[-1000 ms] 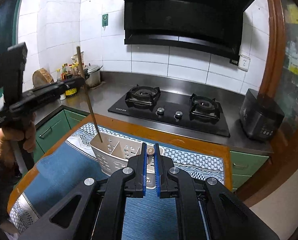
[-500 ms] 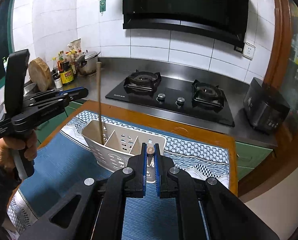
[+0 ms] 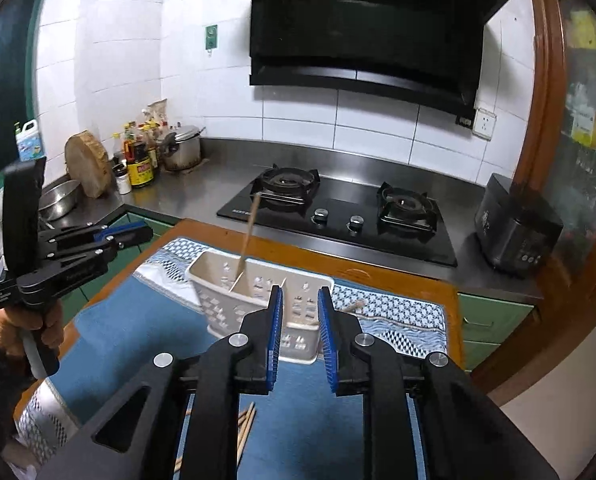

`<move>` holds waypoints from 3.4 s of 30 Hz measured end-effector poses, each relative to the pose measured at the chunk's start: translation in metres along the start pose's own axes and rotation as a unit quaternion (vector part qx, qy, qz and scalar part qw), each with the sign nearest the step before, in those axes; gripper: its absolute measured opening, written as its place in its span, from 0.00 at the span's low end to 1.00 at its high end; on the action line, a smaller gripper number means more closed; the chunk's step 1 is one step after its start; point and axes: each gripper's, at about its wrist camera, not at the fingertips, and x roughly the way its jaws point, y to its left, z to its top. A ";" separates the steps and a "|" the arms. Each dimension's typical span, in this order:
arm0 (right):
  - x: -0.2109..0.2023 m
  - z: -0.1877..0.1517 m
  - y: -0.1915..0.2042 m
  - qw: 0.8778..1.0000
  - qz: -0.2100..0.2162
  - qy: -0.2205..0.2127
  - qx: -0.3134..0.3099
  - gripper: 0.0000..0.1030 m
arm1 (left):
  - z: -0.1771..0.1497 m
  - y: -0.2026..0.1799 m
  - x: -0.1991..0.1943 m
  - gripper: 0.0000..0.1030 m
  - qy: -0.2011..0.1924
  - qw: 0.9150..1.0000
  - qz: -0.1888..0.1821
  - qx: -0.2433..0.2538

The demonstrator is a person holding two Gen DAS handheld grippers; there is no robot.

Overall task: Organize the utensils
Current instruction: 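Lower both chopsticks into the white holder and open both tools, then return both tools to the mat and each close on another chopstick, then lift both chopsticks upright and carry them over the white holder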

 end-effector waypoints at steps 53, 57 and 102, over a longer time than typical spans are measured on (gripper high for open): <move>-0.013 -0.264 0.071 0.985 0.051 0.113 0.122 0.18 | -0.218 -0.018 0.004 0.26 0.158 0.986 -0.048 0.033; -0.010 -0.265 0.070 0.984 0.052 0.116 0.125 0.18 | -0.221 -0.017 0.008 0.26 0.165 0.984 -0.054 0.038; 0.013 -0.289 0.080 0.979 0.039 0.154 0.127 0.09 | -0.208 -0.026 -0.021 0.05 0.154 0.986 -0.041 0.055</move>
